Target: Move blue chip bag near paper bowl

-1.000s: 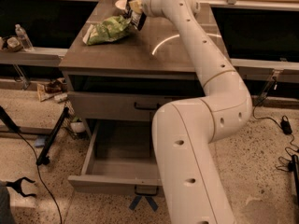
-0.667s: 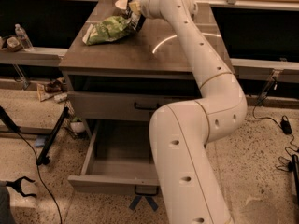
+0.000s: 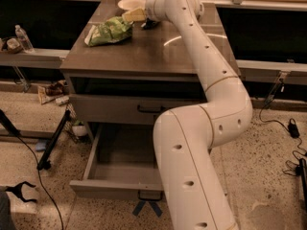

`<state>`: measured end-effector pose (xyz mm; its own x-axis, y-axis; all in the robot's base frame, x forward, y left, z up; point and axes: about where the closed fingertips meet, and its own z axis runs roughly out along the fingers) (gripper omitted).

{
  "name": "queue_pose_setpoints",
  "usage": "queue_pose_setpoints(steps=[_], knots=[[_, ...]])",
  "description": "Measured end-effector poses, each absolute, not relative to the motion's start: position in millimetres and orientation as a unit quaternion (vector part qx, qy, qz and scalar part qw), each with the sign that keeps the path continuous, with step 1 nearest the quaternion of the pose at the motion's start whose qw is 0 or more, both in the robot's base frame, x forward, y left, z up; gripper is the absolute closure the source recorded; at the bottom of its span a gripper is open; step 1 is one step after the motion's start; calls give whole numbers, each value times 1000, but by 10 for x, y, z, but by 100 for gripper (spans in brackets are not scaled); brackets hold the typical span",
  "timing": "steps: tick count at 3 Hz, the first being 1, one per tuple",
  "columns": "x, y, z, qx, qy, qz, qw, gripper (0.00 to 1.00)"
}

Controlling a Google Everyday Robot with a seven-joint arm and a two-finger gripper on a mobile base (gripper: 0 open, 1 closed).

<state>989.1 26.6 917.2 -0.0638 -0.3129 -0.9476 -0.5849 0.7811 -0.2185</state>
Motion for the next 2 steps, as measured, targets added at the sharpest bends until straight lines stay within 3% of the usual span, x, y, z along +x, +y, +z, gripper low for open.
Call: queue_pose_setpoints(steps=[1,2], knots=[[9847,-95,9129,-314,729,97,600,0],[9825,-120,9160,-316,726,101,602,0]])
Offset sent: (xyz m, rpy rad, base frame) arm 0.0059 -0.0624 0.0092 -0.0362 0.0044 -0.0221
